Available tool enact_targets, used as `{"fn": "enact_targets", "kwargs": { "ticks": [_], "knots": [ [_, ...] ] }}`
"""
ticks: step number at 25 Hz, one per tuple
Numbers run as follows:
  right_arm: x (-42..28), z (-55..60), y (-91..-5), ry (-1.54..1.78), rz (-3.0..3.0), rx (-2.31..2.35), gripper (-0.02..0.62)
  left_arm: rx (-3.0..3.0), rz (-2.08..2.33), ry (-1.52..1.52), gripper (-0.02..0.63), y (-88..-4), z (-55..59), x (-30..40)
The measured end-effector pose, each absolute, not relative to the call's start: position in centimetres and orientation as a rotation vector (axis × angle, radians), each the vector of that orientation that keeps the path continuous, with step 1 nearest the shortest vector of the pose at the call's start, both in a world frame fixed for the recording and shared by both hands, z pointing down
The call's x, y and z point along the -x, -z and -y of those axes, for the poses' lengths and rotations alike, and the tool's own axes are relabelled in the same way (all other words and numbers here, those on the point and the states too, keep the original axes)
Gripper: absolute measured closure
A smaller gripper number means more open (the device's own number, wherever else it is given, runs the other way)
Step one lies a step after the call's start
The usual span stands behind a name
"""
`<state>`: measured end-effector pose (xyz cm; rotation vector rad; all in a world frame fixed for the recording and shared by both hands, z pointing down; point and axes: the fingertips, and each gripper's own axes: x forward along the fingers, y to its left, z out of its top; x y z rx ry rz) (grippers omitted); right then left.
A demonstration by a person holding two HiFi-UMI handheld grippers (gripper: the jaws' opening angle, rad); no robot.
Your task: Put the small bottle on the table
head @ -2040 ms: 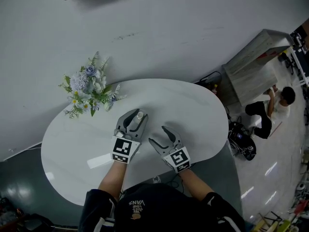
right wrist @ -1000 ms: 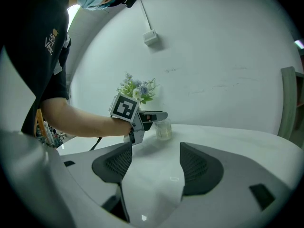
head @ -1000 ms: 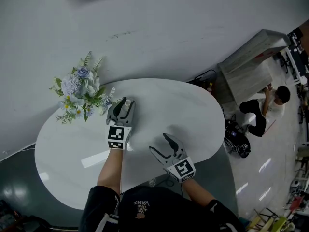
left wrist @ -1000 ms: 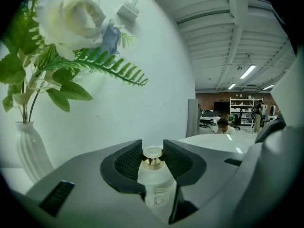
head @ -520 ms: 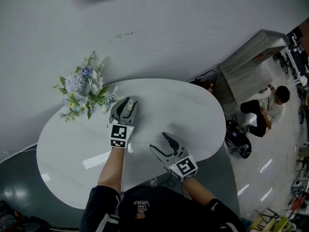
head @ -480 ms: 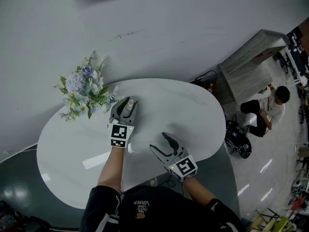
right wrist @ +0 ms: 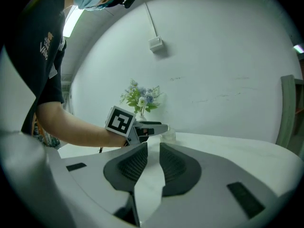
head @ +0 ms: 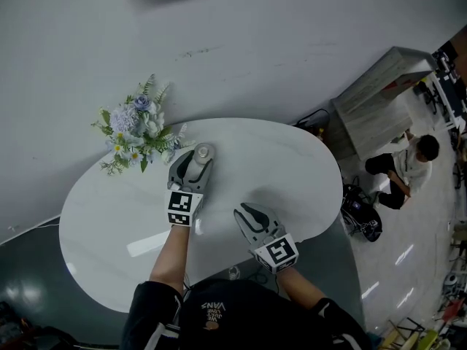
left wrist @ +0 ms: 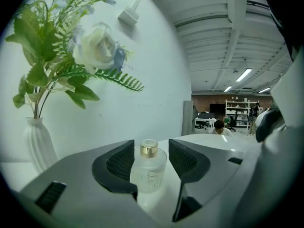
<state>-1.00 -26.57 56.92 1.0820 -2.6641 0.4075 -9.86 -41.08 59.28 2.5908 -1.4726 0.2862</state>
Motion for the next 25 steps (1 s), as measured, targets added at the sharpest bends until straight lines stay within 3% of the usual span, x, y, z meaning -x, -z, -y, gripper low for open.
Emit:
{"fn": "enact_targets", "kwargs": {
  "ticks": [1, 14, 25],
  "knots": [
    [1.0, 26.5, -56.7, -0.399, 2.669, -1.094, 0.495, -2.586, 1.47, -0.281, 0.382, -59.3, 40.6, 9.9],
    [1.4, 23.7, -54.0, -0.318, 2.741, -1.111, 0.52, -2.636, 1.47, -0.228, 0.385, -55.8, 33.4, 9.1],
    [-0.2, 19.5, -51.9, -0.29, 2.775, -1.137, 0.535, -2.678, 1.475, -0.228, 0.503, -52.5, 25.2, 8.0]
  ]
}}
